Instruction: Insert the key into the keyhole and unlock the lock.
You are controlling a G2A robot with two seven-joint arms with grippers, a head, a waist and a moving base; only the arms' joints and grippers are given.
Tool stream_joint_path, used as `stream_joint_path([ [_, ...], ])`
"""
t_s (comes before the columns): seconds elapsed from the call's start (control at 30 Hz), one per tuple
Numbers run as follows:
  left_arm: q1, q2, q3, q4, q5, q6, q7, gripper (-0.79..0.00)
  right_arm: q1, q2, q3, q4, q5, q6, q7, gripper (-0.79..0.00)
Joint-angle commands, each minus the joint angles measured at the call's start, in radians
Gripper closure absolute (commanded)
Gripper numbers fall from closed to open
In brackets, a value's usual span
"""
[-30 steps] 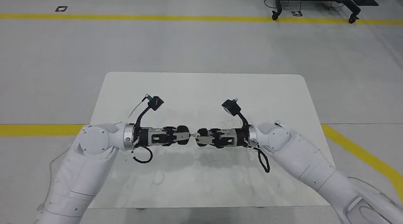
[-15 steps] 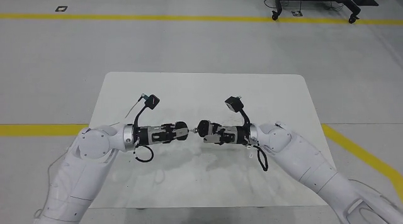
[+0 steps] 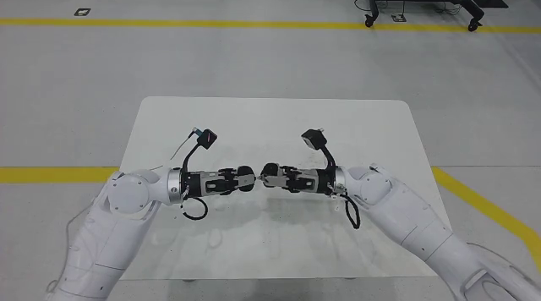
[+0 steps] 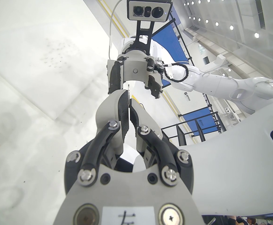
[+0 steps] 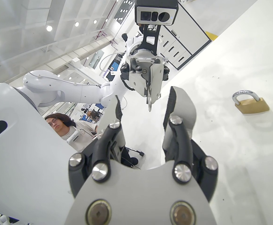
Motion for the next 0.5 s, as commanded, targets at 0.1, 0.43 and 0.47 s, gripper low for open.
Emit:
stream_joint_path([
  [0.1,-0.003,0.003,0.004,0.000,-0.004,-0.004,0.002,0.000,-0.003,-0.003,0.009,0.003,0.002,0.006,0.010,-0.040],
  [0.43,-0.007,0.008,0.010,0.002,-0.008,-0.018,0.006,0.000,-0.012,-0.009,0.025,0.000,0.004,0.009,0.031,0.000],
  [0.47,-0.007,0.009,0.010,0.002,-0.006,-0.019,0.009,0.000,-0.014,-0.009,0.029,-0.001,0.004,0.007,0.033,0.000],
])
